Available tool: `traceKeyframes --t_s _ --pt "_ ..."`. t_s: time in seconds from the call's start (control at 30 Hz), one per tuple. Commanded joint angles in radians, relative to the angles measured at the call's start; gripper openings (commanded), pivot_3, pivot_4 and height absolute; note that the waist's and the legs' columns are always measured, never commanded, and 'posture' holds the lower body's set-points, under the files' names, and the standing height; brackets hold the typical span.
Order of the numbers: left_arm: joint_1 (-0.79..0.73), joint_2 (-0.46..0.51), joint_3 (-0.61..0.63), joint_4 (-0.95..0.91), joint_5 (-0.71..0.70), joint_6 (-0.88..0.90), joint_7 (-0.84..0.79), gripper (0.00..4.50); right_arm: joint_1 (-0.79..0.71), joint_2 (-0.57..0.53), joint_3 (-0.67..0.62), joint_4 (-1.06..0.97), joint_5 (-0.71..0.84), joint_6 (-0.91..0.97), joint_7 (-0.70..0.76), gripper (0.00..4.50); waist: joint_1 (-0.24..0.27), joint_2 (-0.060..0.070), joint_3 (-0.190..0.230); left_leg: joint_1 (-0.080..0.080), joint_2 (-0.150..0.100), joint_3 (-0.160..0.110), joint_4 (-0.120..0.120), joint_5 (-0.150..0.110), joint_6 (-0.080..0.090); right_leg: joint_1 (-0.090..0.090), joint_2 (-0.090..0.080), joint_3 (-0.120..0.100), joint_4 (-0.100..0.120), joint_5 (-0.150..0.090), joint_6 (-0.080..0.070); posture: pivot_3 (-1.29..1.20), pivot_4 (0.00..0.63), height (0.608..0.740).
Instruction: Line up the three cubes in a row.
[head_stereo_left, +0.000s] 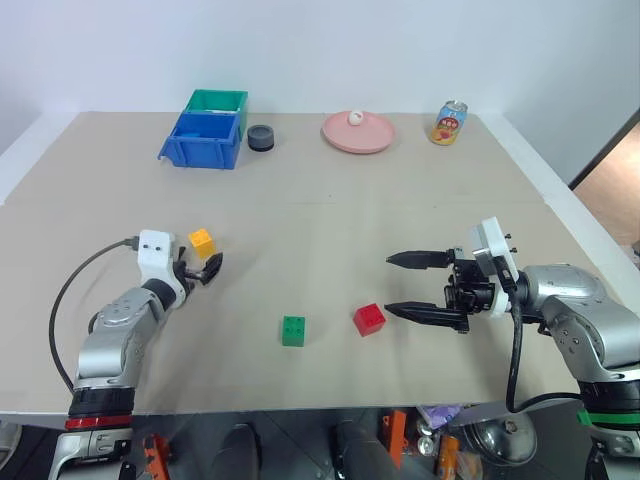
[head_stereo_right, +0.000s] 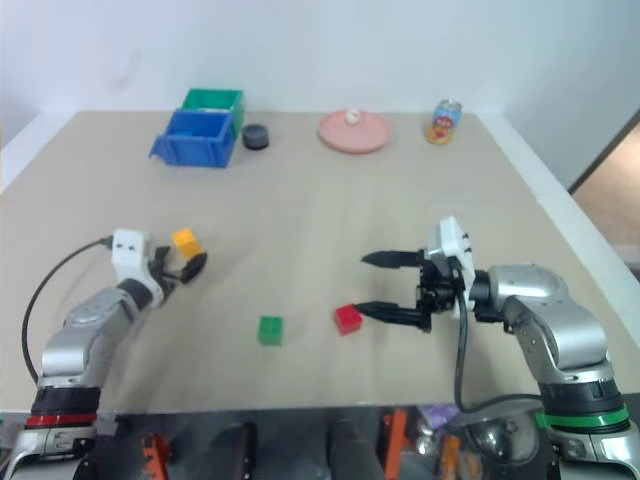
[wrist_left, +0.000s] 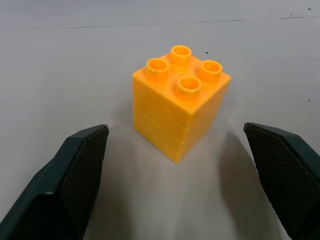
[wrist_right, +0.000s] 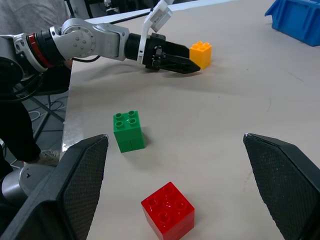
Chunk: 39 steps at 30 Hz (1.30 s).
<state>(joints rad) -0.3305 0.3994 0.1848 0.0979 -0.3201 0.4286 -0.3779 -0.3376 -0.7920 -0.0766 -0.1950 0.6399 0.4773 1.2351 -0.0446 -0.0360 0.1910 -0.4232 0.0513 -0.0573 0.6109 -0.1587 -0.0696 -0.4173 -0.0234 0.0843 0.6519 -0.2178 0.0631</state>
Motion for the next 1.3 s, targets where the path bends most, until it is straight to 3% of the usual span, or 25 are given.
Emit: traceKeyframes --t_s 0.03,0.37,0.47,0.63,0.97,1.3 --pt "-0.042 0.009 0.001 0.063 0.029 -0.032 0.002 4.49 -0.001 -0.009 -0.031 -0.032 0.012 -0.009 -0.003 4.5 0.0 0.0 0.0 0.0 0.0 0.0 0.0 0.0 0.0 0.0 0.0 0.0 0.0 0.0 0.0 0.0 0.15 0.736" --pt "-0.123 -0.001 -0.041 0.189 0.074 -0.112 -0.049 4.49 -0.003 -0.013 -0.035 -0.025 0.009 -0.014 -0.004 4.5 0.001 0.0 0.0 0.0 0.0 0.0 0.0 0.0 0.0 0.0 0.0 0.0 0.0 0.0 0.0 0.0 0.15 0.736" --pt "-0.145 -0.007 -0.036 0.228 0.079 -0.136 -0.053 3.74 -0.004 -0.014 -0.036 -0.024 0.007 -0.015 -0.004 4.5 0.001 0.0 0.0 0.0 0.0 0.0 0.0 0.0 0.0 0.0 0.0 0.0 0.0 0.0 0.0 0.0 0.15 0.736" --pt "-0.142 -0.011 -0.034 0.227 0.079 -0.142 -0.057 2.02 -0.008 -0.016 -0.038 -0.023 0.005 -0.015 -0.007 4.5 0.001 0.0 0.0 0.0 0.0 0.0 0.0 0.0 0.0 0.0 0.0 0.0 0.0 0.0 0.001 0.0 0.15 0.736" --pt "-0.107 0.011 -0.062 0.152 0.086 -0.156 -0.111 1.95 -0.02 -0.008 -0.022 -0.014 -0.003 -0.024 -0.009 4.5 0.0 0.0 0.0 0.0 0.0 0.0 0.0 0.0 0.0 0.0 0.0 0.0 0.0 0.0 0.001 0.0 0.15 0.736" --pt "0.008 0.169 0.006 -0.022 -0.117 -0.231 -0.534 1.95 -0.036 -0.014 -0.02 0.009 -0.013 -0.03 0.01 4.5 -0.004 0.0 0.0 -0.001 0.0 0.0 -0.003 0.0 0.0 -0.003 0.0 0.0 0.0 -0.001 0.0 0.0 0.15 0.736"
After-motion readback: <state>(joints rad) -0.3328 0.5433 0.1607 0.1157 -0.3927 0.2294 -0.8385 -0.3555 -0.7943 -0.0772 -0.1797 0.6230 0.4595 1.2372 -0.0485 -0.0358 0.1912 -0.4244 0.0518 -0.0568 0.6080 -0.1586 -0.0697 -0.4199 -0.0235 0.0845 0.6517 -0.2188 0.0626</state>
